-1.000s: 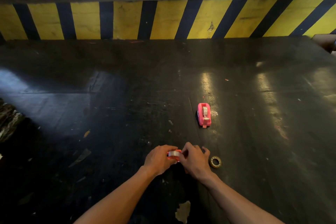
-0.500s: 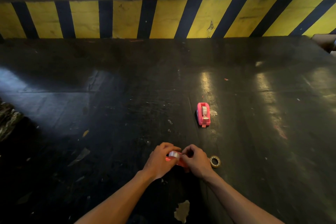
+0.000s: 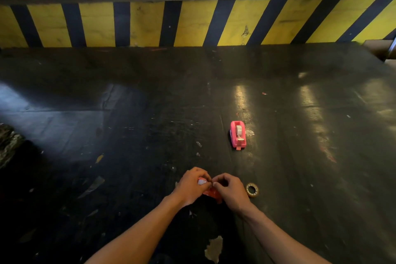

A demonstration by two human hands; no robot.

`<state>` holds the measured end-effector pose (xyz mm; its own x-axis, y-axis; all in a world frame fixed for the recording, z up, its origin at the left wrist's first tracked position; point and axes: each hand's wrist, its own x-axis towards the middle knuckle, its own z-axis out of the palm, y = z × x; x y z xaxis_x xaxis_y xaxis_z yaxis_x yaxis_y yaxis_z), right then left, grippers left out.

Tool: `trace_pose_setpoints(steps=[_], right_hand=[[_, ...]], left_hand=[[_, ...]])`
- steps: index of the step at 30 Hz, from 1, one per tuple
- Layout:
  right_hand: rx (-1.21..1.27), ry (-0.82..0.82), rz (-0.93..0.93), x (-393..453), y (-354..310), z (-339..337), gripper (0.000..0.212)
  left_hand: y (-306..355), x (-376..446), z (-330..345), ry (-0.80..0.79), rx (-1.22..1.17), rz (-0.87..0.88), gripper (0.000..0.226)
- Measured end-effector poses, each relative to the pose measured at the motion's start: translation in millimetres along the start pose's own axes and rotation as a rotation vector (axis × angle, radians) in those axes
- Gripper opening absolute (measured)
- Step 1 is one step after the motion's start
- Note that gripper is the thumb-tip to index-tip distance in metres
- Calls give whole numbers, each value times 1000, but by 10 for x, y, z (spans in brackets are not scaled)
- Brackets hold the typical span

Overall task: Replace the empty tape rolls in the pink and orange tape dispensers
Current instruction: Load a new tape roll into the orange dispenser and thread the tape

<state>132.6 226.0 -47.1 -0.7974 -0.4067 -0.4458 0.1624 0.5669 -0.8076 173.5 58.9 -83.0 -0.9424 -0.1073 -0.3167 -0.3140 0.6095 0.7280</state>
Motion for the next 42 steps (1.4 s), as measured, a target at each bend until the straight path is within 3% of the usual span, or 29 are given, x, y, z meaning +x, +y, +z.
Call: trace_pose_setpoints(steps=[16,19,21,28,31,42], right_hand=[[-91,9,43,65,33,104,23],[-97,31,34,49,52,114,7],[-111,88,39,42,76,119,16],[-170,144,0,15,38,106,16],[-183,154,-6,-13,90,82,9],[-7,214,106,-39,291,-152,13]], left_hand=[[45,-42,14,28,-56,-47,9],[52,-62,29,38,-19,-45,7],[45,-79,23,29,1,-37,9],[-32,-158,-34,-72,74,13,49],[-125,-213,-66,-105,188,34,49],[-192,-248,-116,0,320,18,52]])
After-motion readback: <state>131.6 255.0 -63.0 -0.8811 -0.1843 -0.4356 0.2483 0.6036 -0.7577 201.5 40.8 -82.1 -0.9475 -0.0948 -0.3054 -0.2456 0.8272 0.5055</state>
